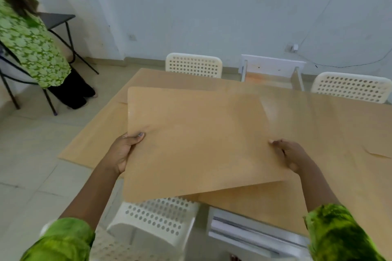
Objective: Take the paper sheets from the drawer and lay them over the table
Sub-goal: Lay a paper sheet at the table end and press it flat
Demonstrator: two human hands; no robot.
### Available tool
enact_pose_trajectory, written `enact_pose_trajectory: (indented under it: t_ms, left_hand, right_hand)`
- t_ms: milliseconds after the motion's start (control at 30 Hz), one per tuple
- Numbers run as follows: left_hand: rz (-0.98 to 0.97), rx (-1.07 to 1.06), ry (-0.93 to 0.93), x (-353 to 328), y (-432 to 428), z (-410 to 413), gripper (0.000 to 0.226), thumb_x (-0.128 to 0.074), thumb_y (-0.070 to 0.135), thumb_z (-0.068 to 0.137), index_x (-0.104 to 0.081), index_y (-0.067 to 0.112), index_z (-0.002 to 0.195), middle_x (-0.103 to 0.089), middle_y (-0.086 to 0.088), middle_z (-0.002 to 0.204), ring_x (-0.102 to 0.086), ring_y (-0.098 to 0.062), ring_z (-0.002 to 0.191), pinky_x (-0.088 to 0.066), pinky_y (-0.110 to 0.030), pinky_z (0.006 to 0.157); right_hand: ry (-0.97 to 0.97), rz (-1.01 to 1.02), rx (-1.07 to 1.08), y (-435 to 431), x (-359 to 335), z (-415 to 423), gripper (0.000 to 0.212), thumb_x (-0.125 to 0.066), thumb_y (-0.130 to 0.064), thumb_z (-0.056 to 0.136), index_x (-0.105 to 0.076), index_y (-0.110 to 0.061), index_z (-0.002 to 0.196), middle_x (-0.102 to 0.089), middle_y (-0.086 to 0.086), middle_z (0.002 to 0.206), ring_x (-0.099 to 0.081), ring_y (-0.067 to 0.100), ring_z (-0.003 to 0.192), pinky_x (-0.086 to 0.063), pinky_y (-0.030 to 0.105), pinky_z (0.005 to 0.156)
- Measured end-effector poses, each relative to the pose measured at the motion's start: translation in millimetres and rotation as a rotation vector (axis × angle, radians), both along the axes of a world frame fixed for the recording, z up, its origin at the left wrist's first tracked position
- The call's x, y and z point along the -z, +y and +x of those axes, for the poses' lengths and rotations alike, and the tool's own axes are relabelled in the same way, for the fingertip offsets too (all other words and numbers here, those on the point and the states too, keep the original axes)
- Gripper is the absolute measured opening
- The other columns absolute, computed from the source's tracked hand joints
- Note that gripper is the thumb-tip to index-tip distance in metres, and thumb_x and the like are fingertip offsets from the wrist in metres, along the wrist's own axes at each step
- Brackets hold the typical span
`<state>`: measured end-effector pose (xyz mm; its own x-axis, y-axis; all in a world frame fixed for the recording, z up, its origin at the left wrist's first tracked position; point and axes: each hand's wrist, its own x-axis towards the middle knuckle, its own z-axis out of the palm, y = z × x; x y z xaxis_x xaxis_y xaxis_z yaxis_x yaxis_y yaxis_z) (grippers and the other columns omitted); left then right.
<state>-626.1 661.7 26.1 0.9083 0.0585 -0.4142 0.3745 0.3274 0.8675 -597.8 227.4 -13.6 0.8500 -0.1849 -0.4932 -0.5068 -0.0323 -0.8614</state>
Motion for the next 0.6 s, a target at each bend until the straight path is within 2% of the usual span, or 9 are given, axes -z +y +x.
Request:
enact_pose_trajectory:
  t_ms: [67,200,300,367,433,500,600]
  left_hand:
    - [0.056,0.035,-0.005,-7,29,-7,0.014,-0.049,0.004,0.091,-0.063,0.006,0.095,-0.074,-0.005,0.07,-0.071,-0.017,0.06,-0.058,-0.028,0.054]
    - [0.108,0.056,0.011,-13,71,-6,0.014,-0.053,0.006,0.089,-0.06,0.006,0.101,-0.071,-0.01,0.085,-0.071,-0.015,0.062,-0.057,-0.025,0.055]
    - [0.141,0.049,0.02,-10,90,-5,0.023,-0.053,0.0,0.088,-0.056,0.012,0.107,-0.074,-0.004,0.085,-0.07,-0.013,0.063,-0.057,-0.022,0.056]
    - [0.296,0.056,0.057,-3,95,-8,0.026,-0.054,0.001,0.088,-0.054,0.015,0.111,-0.071,-0.003,0.089,-0.068,-0.014,0.065,-0.054,-0.021,0.055]
    - [0.527,0.093,0.103,9,101,-10,0.037,-0.057,0.005,0.088,-0.052,0.012,0.123,-0.064,-0.007,0.1,-0.061,-0.018,0.073,-0.048,-0.024,0.059]
    - [0.7,0.055,0.126,22,110,-8,0.043,-0.058,0.002,0.086,-0.051,0.009,0.128,-0.057,-0.01,0.107,-0.056,-0.02,0.08,-0.045,-0.027,0.063]
    - [0.829,-0.034,0.128,34,123,-3,0.047,-0.057,0.0,0.083,-0.05,0.008,0.128,-0.057,-0.014,0.115,-0.059,-0.031,0.097,-0.049,-0.037,0.082]
  right_hand:
    - [-0.013,0.037,-0.022,27,5,-15,0.019,-0.06,-0.013,0.087,-0.055,-0.013,0.069,-0.06,0.004,0.069,-0.055,0.018,0.06,-0.046,0.026,0.052]
    - [-0.06,-0.01,0.03,68,15,-32,0.032,-0.061,-0.012,0.087,-0.058,-0.019,0.055,-0.056,0.008,0.068,-0.051,0.024,0.067,-0.043,0.036,0.067]
    - [-0.055,-0.024,0.035,101,22,-37,0.031,-0.057,-0.01,0.089,-0.052,-0.015,0.059,-0.05,0.007,0.066,-0.044,0.021,0.062,-0.035,0.03,0.058]
    - [-0.042,0.009,0.054,122,27,-37,0.029,-0.054,-0.008,0.09,-0.049,-0.013,0.062,-0.047,0.006,0.068,-0.041,0.019,0.063,-0.031,0.03,0.055]
    - [-0.019,0.051,0.088,138,35,-38,0.028,-0.054,-0.009,0.091,-0.05,-0.012,0.063,-0.048,0.006,0.072,-0.042,0.019,0.066,-0.033,0.03,0.057]
    - [0.012,0.072,0.122,153,41,-39,0.028,-0.054,-0.01,0.09,-0.05,-0.012,0.062,-0.05,0.007,0.076,-0.043,0.02,0.07,-0.035,0.033,0.06]
    - [0.036,0.015,0.116,172,43,-37,0.025,-0.055,-0.008,0.09,-0.052,-0.01,0.065,-0.052,0.011,0.079,-0.045,0.023,0.074,-0.036,0.034,0.064]
